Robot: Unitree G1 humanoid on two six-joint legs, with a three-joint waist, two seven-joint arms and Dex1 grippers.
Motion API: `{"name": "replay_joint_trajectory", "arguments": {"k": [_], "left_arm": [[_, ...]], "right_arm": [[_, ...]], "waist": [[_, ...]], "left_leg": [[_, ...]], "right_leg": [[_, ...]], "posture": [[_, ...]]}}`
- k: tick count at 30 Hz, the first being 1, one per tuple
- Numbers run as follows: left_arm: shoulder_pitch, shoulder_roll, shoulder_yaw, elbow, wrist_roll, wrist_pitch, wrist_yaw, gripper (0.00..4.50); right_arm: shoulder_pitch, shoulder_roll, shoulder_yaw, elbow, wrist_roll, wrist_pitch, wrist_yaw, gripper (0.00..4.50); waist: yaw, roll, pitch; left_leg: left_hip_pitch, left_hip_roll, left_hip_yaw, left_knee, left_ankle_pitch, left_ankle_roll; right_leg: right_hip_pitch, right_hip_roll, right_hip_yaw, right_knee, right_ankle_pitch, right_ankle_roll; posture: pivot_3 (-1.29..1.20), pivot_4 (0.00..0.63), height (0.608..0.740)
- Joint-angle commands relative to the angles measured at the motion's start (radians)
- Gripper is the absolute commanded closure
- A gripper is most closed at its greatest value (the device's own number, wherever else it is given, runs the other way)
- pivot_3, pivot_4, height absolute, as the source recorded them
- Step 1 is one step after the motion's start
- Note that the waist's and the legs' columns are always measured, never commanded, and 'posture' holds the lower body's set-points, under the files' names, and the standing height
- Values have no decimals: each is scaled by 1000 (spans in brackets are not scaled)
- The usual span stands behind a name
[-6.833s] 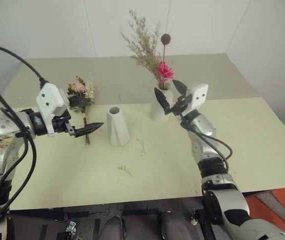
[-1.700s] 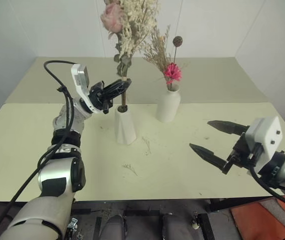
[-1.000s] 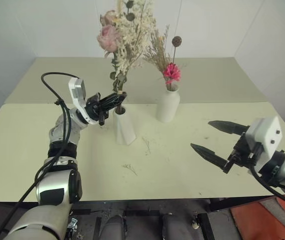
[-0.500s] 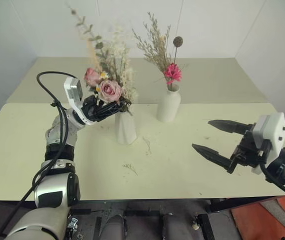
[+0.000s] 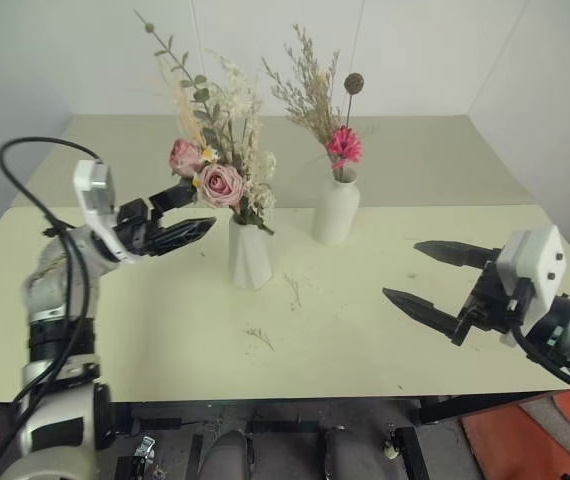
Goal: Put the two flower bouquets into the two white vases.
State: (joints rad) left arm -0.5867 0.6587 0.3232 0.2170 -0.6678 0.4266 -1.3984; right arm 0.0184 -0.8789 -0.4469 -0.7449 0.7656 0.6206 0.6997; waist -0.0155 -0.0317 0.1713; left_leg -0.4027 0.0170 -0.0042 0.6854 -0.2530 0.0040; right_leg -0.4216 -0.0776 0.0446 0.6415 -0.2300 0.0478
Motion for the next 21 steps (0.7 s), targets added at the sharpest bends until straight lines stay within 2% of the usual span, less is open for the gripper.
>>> {"name": "replay_joint_trajectory", "arguments": {"k": [1, 6, 13, 21], "left_arm": [[69, 64, 91, -136, -91, 80, 44, 29], [193, 155, 189, -325, -162, 145, 114, 29], [217, 213, 223, -438, -230, 164, 166, 29], [228, 244, 177, -454, -223, 143, 173, 29]], "right_arm": [[30, -32, -94, 13, -22, -32, 47, 0], [59, -95, -216, 112, -30, -40, 161, 0], [56, -154, -270, 258, -81, -98, 294, 0], [72, -142, -279, 265, -103, -105, 323, 0]], "waist": [[1, 0, 0], [5, 0, 0], [4, 0, 0], [2, 0, 0]], "left_leg": [[0, 0, 0, 0, 0, 0], [2, 0, 1, 0, 0, 0], [5, 0, 2, 0, 0, 0], [4, 1, 3, 0, 0, 0]], "right_leg": [[0, 0, 0, 0, 0, 0], [2, 0, 0, 0, 0, 0], [4, 0, 0, 0, 0, 0], [3, 0, 1, 0, 0, 0]], "posture": [[0, 150, 740], [0, 150, 740], [0, 150, 740], [0, 150, 740]]}}
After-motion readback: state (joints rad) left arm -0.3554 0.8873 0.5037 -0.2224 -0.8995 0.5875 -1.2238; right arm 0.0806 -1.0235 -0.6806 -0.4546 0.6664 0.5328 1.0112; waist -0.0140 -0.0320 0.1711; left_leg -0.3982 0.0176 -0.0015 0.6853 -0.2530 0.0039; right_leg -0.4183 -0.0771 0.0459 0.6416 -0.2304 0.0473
